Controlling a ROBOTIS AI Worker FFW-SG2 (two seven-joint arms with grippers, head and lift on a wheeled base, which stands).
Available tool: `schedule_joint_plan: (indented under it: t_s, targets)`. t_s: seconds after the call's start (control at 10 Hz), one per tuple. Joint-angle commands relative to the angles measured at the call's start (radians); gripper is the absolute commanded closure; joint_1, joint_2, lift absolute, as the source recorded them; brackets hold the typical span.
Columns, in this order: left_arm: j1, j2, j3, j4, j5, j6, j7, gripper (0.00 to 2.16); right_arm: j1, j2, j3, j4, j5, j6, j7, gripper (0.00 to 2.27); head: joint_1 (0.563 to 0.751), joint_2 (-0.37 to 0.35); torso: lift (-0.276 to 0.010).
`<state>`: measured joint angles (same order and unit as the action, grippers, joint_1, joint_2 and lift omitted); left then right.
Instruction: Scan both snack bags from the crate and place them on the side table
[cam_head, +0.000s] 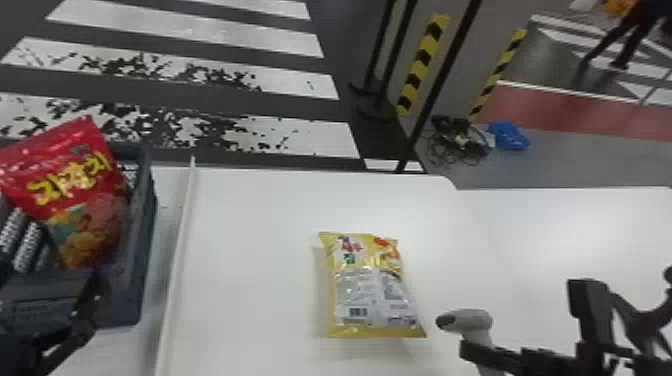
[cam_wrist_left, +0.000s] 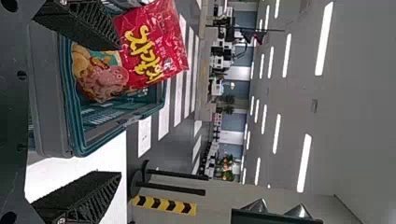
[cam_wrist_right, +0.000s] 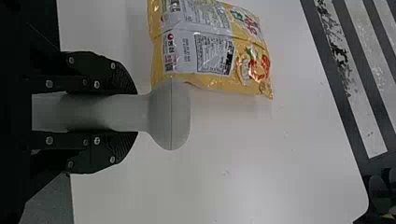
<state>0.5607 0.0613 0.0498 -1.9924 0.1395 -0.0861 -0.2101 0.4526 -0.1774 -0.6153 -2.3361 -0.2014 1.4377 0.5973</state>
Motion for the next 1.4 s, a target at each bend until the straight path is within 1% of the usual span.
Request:
schedule_joint_plan:
  t_s: [0.0,0.1,0.2,0.3,0.5,0.7,0.9,1.1,1.3]
  targets:
    - [0.005,0.0,0.001,0.0,0.002,-0.016,-0.002,0.04,0.009,0.015,-0.004,-0.066,-0.027,0.068,0.004,2.25,0.695,-0.283,-0.095]
    - [0.005,0.002,0.002,0.0,0.005,-0.016,0.0,0.04,0.017,0.026,-0.004,-0.111,-0.044,0.117,0.006,2.25,0.695,-0.264,-0.095]
    - [0.005,0.0,0.002,0.001,0.006,-0.022,-0.002,0.04,0.025,0.038,-0.001,-0.161,-0.056,0.134,0.007,2.25,0.695,-0.244,-0.095]
    - [0.005,0.0,0.001,0.003,0.006,-0.025,-0.002,0.04,0.031,0.047,0.012,-0.215,-0.064,0.134,0.007,2.25,0.695,-0.232,-0.095]
    - [0.005,-0.003,0.001,0.003,0.006,-0.025,-0.003,0.04,0.037,0.07,0.061,-0.286,-0.062,0.134,0.006,2.25,0.695,-0.182,-0.095]
    - [0.005,-0.003,0.001,0.006,0.006,-0.025,-0.005,0.04,0.04,0.092,0.127,-0.301,-0.052,0.134,0.004,2.25,0.695,-0.126,-0.095]
    - [0.005,-0.005,0.001,0.009,0.006,-0.028,-0.005,0.04,0.046,0.105,0.207,-0.301,-0.012,0.134,0.001,2.25,0.695,-0.084,-0.095]
    - [0.005,-0.005,-0.001,0.01,0.006,-0.031,-0.005,0.04,0.046,0.108,0.287,-0.282,0.05,0.134,-0.013,2.25,0.695,-0.039,-0.095]
    - [0.005,-0.005,-0.002,0.01,0.008,-0.031,-0.006,0.04,0.041,0.105,0.353,-0.226,0.099,0.134,-0.031,2.25,0.695,-0.019,-0.095]
